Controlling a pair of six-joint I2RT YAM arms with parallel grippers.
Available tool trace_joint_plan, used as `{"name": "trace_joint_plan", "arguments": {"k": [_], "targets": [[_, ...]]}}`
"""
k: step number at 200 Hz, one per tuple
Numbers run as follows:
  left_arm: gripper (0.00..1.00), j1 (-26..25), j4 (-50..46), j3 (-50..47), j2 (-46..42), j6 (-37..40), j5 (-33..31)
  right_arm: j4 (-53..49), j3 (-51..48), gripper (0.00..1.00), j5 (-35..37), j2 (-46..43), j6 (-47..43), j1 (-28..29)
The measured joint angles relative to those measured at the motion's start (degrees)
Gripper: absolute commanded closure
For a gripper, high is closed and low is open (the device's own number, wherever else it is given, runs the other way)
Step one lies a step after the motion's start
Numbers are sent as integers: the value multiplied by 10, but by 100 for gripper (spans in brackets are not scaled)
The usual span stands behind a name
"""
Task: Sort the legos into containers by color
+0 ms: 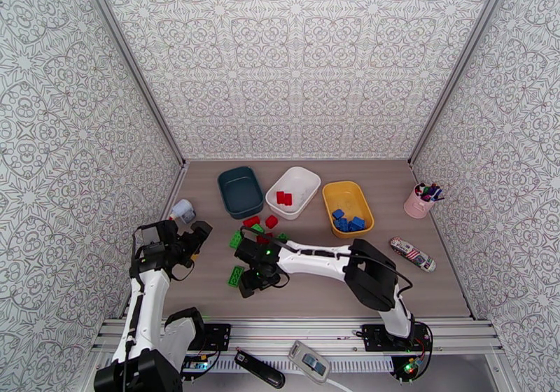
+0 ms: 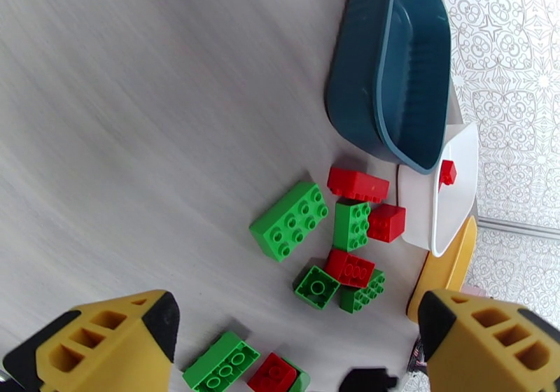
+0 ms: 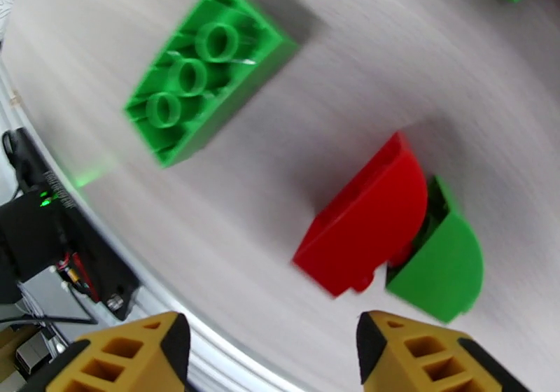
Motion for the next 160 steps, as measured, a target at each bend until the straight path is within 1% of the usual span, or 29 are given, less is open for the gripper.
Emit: {"name": "trace_joint_plan", "arguments": {"k": [30,59,107,160], "targets": [[4,1,0,0,0,0,3,-9,34,31,21,30,-1,0],[4,3,0,0,0,0,4,-41,66,32,47,63,-3,0],[4,12,0,0,1,2,8,-72,111,47,99,83,-8,0],[4,12,1,-3,2,2,15,-85,115,60,117,94,-9,-1]]}}
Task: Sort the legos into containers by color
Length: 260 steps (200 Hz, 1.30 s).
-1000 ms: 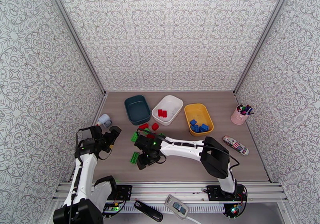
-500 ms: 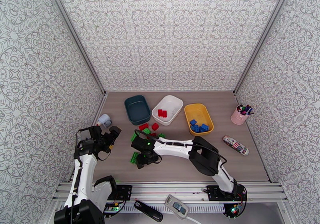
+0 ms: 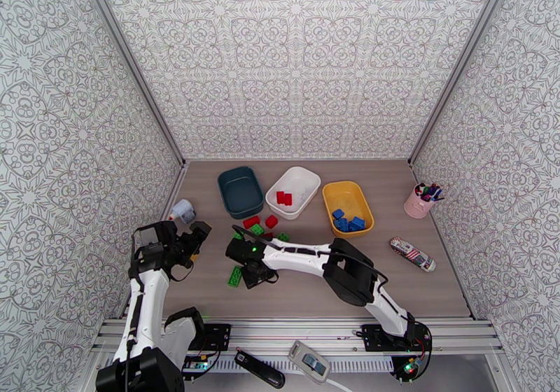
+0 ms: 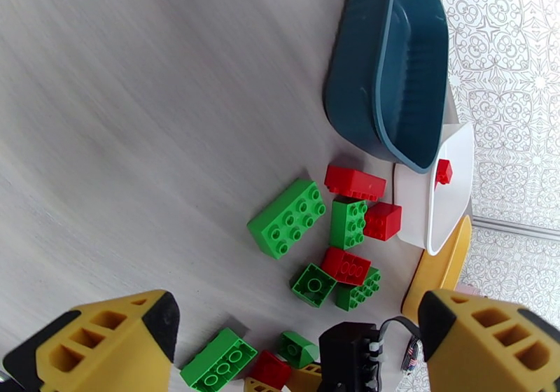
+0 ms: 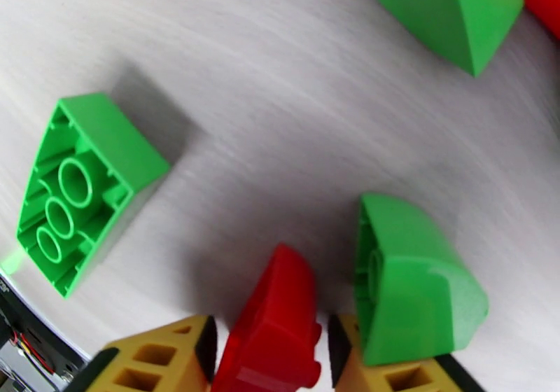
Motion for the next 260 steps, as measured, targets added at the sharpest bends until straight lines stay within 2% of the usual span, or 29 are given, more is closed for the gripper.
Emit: {"name": "trace_joint_plan", "arguments": {"k": [44,78,115,143,169,197,225,249,260], "targets": [[4,-9,2,-1,0,-1,0,6,-14,70,6,-8,0,0],[4,-59,16,-8,1,-12,-7,27,-66,75,0,-48,3,-8],[4,-161,68,-43,2,-60,-29,62,-148,76,-24,-138,6,-61],[4,-260,116,-57,26,-103,-54,86,-185,76,-46,-212,5,-140],[5,-344,165,-48,84,-127,-76,103,-184,76,-55,-241,-3,-224],[6,-395,189,-6,156,-132,-93,99,-148,76,-67,-228,-15,-308],[6,-409,197,40,182,-131,-106,85,-35,71,-72,-165,-25,-362],[6,-410,194,69,183,-123,-120,62,67,60,-76,-100,-38,-381],[6,-410,188,76,179,-119,-127,47,109,51,-78,-71,-41,-385]]}}
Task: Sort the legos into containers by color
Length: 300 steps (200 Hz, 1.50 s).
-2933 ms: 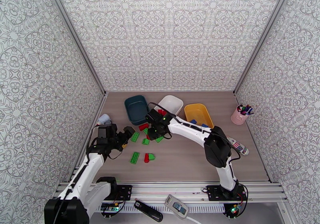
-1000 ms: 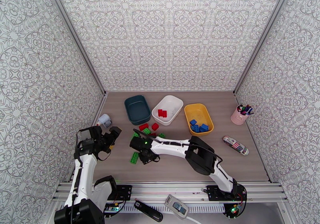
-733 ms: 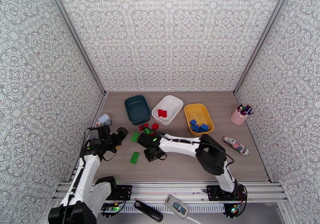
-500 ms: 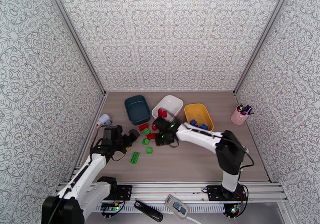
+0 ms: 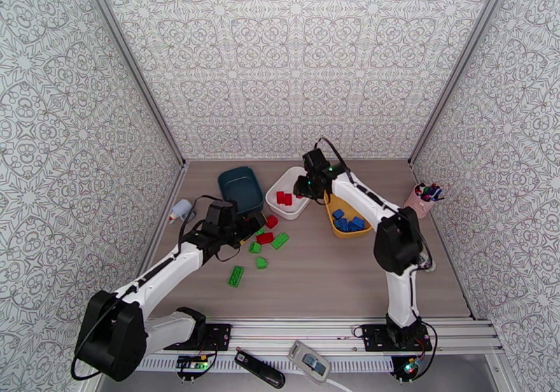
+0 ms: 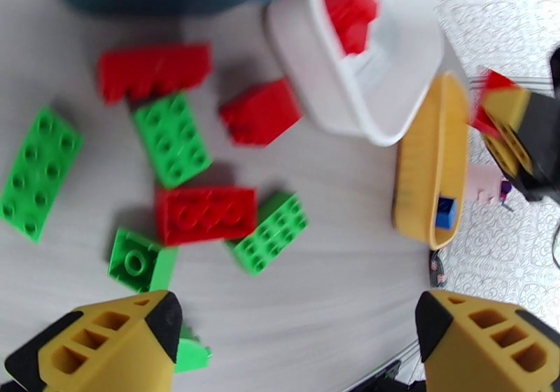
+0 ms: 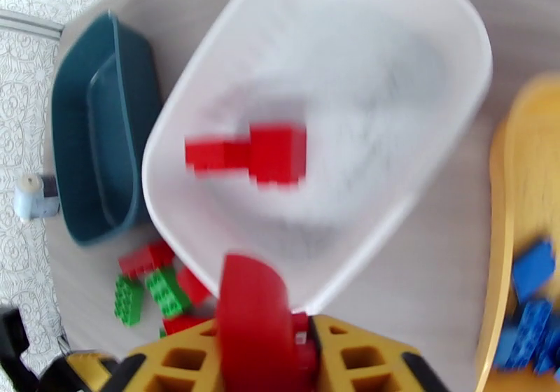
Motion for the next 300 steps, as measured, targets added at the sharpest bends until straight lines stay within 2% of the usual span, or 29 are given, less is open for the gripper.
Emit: {"name": "trace_joint_plan", "arguments": {"k": [7,18,91,138,199,230,300], "targets": [[6,0,-5,2,-4,3,-5,-7,21,46,-1,16,-3,-2],[6,0,-16,3,-13,10,-11,-23,46,43,0,35,-7,-3],[5,24,-68,-5,-71,25,-53,-68,40,40,20,26,-41,19],[3,60,-88,-9,-97,27,-58,-72,7,33,50,-22,-60,106],[1,122,-118,-54,-163,27,-61,-66,1,25,65,13,-56,214],[1,133,-130,-80,-198,27,-61,-66,4,18,74,61,-46,229],[1,137,-152,-115,-237,26,-52,-66,47,19,90,119,-33,229]]}}
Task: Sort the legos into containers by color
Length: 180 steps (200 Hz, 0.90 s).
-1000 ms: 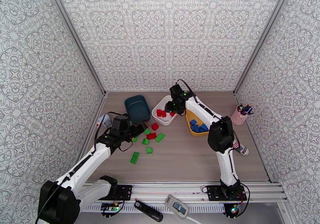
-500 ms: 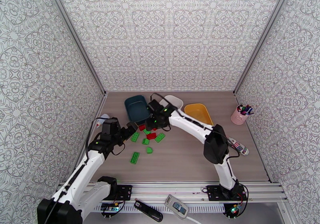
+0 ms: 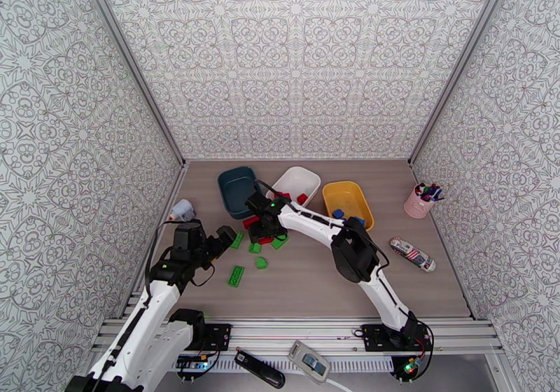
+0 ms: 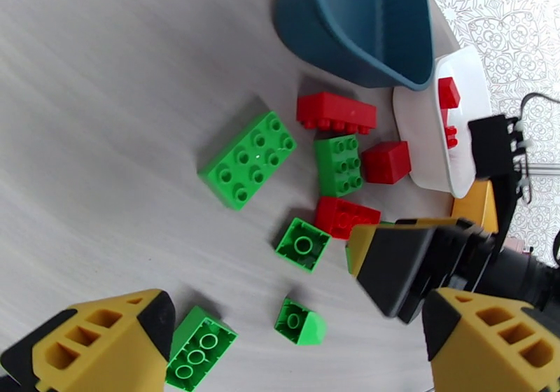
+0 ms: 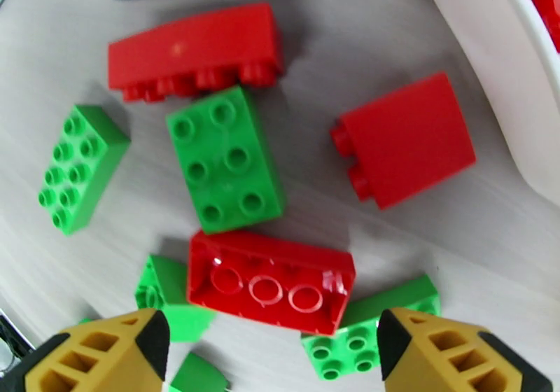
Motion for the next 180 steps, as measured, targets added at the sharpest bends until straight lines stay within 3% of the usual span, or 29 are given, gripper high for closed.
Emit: {"name": "trace_joint_plan", "arguments": {"k": [65,180], "targets": [[1,2,-5,-2,-4,0,2,-12,62,20,12,51,11,1],[1,7,-8,-12,-11,0,2,-26,63,23,26,75,15,7]]}}
